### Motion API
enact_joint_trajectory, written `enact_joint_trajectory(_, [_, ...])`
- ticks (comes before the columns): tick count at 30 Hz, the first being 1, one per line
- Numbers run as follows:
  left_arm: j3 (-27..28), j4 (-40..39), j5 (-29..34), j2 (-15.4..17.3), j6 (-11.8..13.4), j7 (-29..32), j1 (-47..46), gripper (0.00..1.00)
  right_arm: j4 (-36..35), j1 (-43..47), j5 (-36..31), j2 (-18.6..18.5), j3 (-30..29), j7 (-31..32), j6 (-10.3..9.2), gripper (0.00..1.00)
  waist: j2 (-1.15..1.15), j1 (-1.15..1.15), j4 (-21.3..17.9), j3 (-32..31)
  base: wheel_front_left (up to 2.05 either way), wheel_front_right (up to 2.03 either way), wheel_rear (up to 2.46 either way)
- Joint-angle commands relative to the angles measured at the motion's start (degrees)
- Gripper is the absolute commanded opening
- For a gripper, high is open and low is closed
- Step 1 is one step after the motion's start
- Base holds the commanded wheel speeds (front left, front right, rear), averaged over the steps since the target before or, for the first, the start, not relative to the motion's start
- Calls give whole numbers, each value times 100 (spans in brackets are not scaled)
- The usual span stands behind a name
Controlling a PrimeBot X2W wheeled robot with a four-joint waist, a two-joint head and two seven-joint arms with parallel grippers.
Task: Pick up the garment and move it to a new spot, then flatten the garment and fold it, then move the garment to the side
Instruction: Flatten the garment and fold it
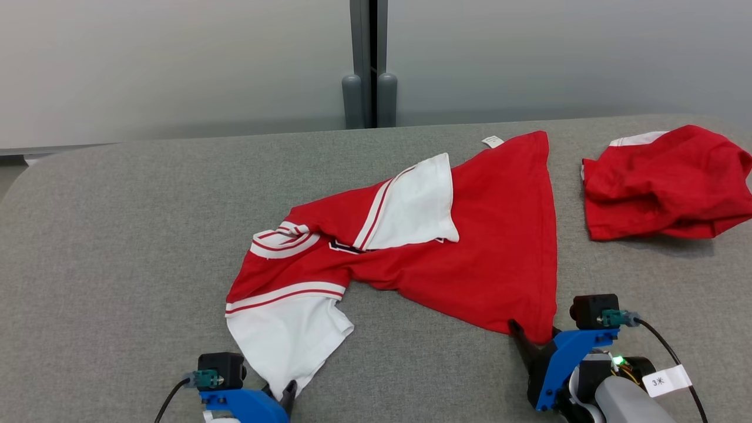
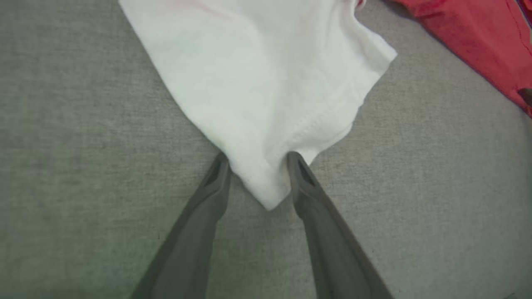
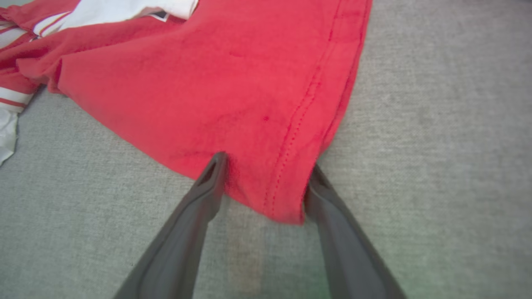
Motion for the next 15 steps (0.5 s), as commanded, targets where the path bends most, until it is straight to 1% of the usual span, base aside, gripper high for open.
enact_joint_trajectory(1, [-107, 81, 12, -33, -10, 64, 4, 0, 149, 14, 90, 88, 163, 61, 19, 17, 0, 1, 16, 3, 0, 0, 0])
enact_joint_trajectory(2, [-102, 50, 16, -28, -18, 21, -12, 0, 167, -6, 144, 79, 219, 14, 19, 0, 0, 1, 29, 0, 0, 0, 0])
enact_joint_trajectory(10, [57, -418, -120, 115, -68, -298, 73, 0, -97, 15, 681, -189, 393, -736, 11, 0, 0, 1, 89, -191, 0, 0, 0])
enact_joint_trajectory(15, [176, -815, -168, 248, -29, -357, 207, 0, -536, 129, 1101, -409, 494, -994, 11, 0, 0, 1, 53, -289, 0, 0, 0])
